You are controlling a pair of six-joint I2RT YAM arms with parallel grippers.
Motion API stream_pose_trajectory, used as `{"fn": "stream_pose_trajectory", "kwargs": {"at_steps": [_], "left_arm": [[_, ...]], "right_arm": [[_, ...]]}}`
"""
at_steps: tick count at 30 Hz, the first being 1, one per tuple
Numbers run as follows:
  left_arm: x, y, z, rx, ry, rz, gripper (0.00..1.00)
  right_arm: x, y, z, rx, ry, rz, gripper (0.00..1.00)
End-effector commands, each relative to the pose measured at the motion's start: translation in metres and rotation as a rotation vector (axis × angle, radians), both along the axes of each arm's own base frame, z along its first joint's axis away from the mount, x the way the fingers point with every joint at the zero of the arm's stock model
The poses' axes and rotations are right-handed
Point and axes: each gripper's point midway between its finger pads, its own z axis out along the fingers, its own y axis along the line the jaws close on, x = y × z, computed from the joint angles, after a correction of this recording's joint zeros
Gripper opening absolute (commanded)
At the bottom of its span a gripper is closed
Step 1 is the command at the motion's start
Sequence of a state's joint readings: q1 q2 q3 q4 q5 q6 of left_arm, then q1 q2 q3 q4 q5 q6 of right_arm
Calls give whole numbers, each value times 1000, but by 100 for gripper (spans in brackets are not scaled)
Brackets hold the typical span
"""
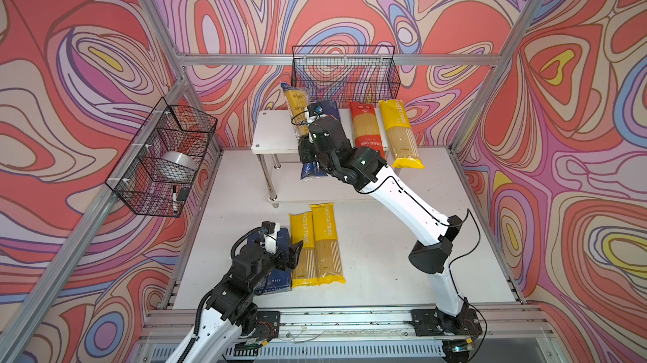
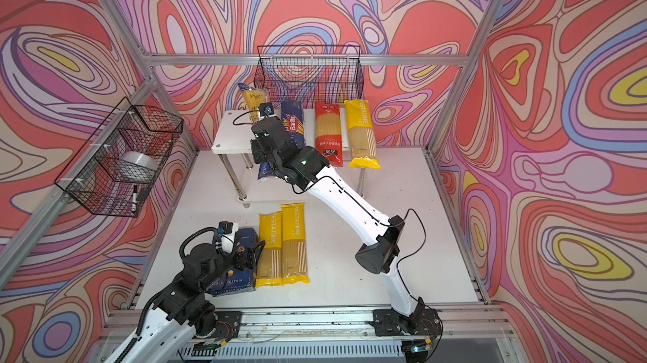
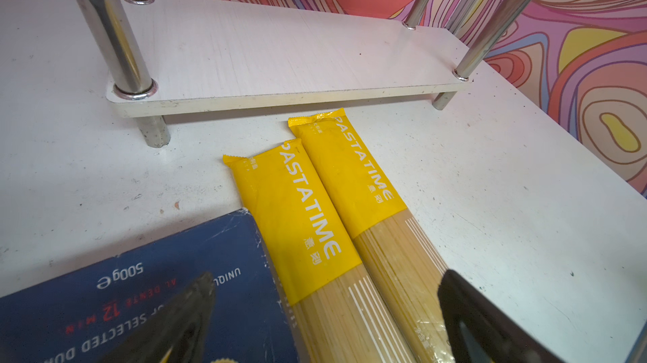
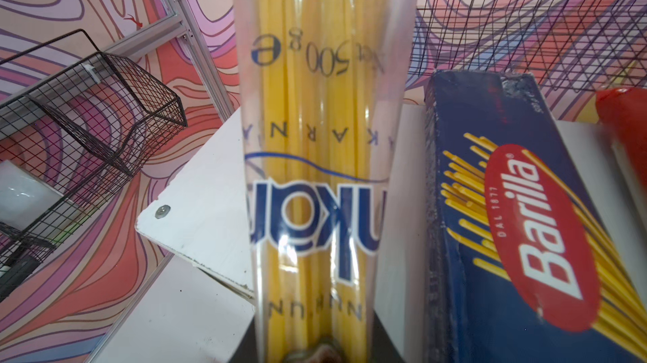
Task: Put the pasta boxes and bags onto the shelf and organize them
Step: 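Lower the Ankara bag upright onto the shelf beside the Barilla box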
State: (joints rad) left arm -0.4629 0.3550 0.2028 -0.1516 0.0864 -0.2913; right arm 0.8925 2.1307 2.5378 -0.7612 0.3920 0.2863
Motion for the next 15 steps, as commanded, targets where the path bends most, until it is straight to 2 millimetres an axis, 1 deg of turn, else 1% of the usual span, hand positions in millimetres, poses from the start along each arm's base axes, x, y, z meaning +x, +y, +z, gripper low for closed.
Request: {"fn": "stream_pose_trajectory", "kwargs": {"at_steps": [1,6,8,11,15], "left_arm": [[2,-1,7,-11,-34,-6,100],[2,0,7,-10,-36,-1,100],[2,0,7,-11,-34,-3,100],[2,-1,7,-8,-32,-5,100],[2,-1,7,-9,-32,-6,100]], "right_arm": [[9,-7,56,172,-113,-25,8],[18,-8,48,183,-94,-32,18],[21,-8,46,187,-88,-31,19],[25,-9,43,188,-81,-34,30],[27,-8,38,181,-74,-38,32]]}}
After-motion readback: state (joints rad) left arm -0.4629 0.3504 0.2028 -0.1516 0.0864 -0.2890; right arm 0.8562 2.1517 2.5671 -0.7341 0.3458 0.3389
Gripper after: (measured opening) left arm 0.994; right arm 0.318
